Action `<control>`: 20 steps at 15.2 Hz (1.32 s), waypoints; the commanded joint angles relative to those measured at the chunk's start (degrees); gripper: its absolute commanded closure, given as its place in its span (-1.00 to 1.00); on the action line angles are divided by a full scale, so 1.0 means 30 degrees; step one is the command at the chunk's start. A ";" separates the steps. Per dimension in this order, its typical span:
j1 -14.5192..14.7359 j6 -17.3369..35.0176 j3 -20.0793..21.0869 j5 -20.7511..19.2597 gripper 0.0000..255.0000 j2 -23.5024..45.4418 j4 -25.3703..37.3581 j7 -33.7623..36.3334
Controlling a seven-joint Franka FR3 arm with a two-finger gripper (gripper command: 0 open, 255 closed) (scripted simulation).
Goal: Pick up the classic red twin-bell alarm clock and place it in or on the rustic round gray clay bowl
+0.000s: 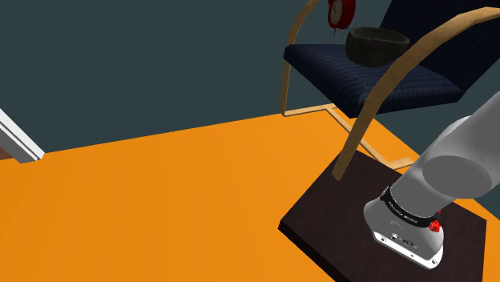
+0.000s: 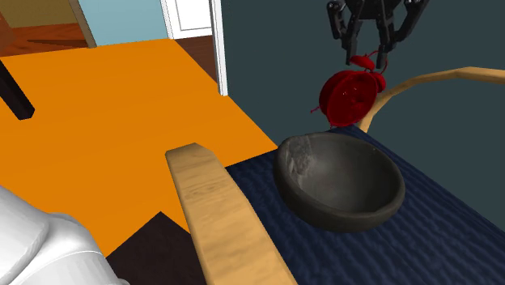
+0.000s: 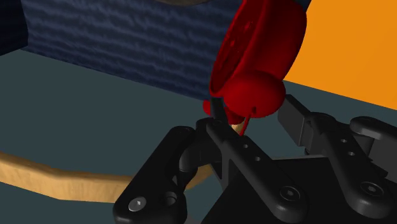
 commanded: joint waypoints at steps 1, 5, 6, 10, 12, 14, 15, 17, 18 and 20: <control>-0.0014 -0.0509 -0.0031 0.0058 1.00 0.0256 0.0768 -0.0113; -0.0044 -0.1719 -0.0095 0.0207 1.00 0.0931 0.2654 -0.0352; -0.0057 -0.2034 -0.0115 0.0250 1.00 0.1122 0.3161 -0.0417; -0.0132 -0.3367 -0.0219 0.0454 1.00 0.2003 0.5374 -0.0705; -0.0194 -0.4091 -0.0287 0.0583 1.00 0.2530 0.6623 -0.0869; -0.0280 -0.4872 -0.0370 0.0739 1.00 0.3136 0.8006 -0.1052; -0.0337 -0.5290 -0.0416 0.0831 1.00 0.3477 0.8763 -0.1152; -0.0490 -0.6206 -0.0524 0.1055 1.00 0.4262 1.0456 -0.1373; -0.0518 -0.6333 -0.0536 0.1089 1.00 0.4375 1.0696 -0.1404; -0.0490 -0.6267 -0.0567 0.0704 1.00 0.2926 0.9249 -0.1618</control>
